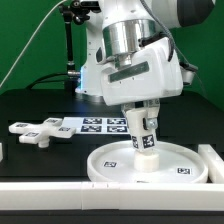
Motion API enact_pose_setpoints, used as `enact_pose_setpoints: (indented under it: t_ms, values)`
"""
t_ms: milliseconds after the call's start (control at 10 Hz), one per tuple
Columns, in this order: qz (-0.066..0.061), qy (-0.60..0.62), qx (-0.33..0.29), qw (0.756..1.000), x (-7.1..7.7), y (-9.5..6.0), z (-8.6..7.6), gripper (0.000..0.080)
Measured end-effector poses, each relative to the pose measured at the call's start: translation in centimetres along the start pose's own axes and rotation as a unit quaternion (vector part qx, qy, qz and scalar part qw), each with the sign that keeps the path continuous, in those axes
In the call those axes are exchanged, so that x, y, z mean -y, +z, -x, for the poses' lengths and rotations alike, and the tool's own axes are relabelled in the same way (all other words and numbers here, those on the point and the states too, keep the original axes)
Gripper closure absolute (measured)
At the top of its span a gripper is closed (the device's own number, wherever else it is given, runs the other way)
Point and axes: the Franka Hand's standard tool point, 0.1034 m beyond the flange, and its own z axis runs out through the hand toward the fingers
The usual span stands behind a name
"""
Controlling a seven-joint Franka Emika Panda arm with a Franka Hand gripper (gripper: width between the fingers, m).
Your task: Assemble round table
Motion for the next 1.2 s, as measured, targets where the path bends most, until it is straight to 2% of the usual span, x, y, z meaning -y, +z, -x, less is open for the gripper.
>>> enact_pose_setpoints:
  t_ms: [100, 200, 300, 400, 600, 900, 1100, 1200]
  values:
    - [0.000, -0.002, 0.000, 1.000, 0.0, 0.0, 0.0, 0.0386]
    - [0.001, -0.014, 0.002, 1.000, 0.0, 0.0, 0.1, 0.0221]
    - [0.011, -0.063, 0.016, 0.998, 0.1, -0.5, 0.5, 0.0221]
    - [0.013, -0.100, 0.022, 0.995, 0.4, -0.8, 0.6, 0.0160]
    - [0.014, -0.140, 0.026, 0.990, 0.6, -0.8, 0.6, 0.0153]
    - [0.011, -0.242, 0.027, 0.970, 0.6, -0.8, 0.6, 0.0150]
    - [0.015, -0.365, 0.025, 0.930, 0.8, -0.9, 0.4, 0.0150]
    - [0.019, -0.435, 0.024, 0.900, 1.0, -1.0, 0.5, 0.0150]
